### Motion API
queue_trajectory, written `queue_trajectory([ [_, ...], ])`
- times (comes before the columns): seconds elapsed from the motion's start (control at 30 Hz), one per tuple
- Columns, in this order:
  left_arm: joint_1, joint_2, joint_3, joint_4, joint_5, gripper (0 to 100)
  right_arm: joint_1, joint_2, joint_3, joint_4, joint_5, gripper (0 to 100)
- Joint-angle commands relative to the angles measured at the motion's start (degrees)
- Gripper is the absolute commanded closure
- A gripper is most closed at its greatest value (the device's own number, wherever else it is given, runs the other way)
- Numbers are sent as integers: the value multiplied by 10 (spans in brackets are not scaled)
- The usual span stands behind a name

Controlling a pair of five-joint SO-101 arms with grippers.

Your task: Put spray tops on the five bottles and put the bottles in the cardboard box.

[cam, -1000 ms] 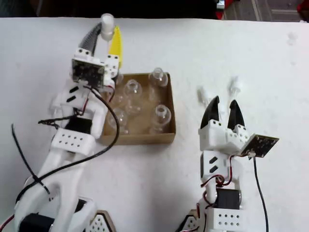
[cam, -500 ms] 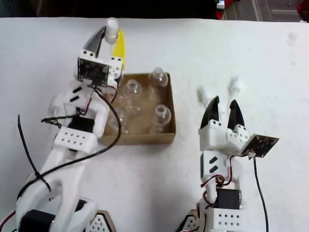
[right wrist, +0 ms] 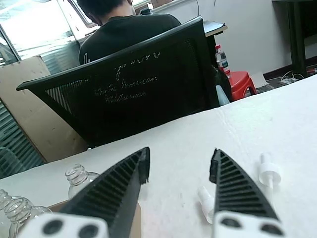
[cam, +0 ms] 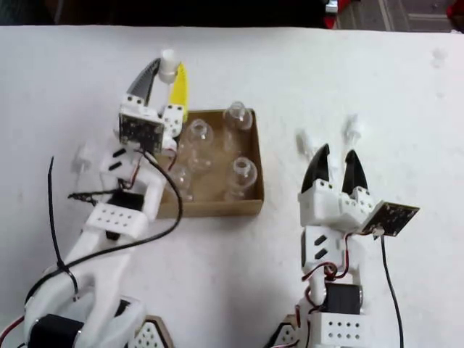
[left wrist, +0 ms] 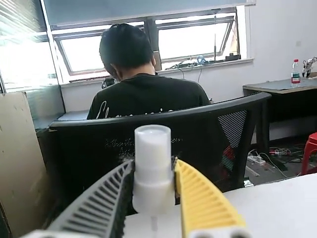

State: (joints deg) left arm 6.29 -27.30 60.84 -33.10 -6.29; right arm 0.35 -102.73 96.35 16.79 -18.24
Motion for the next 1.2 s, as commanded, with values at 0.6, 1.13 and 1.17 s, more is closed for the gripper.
queue_trajectory([
  [0.6,-26,-6,33,7,90,847,0,0,5,3,9,819],
  [1.13,-29,-8,1,70,96,865,0,0,5,3,9,819],
  [1.17,-31,-8,-9,83,98,865,0,0,5,3,9,819],
])
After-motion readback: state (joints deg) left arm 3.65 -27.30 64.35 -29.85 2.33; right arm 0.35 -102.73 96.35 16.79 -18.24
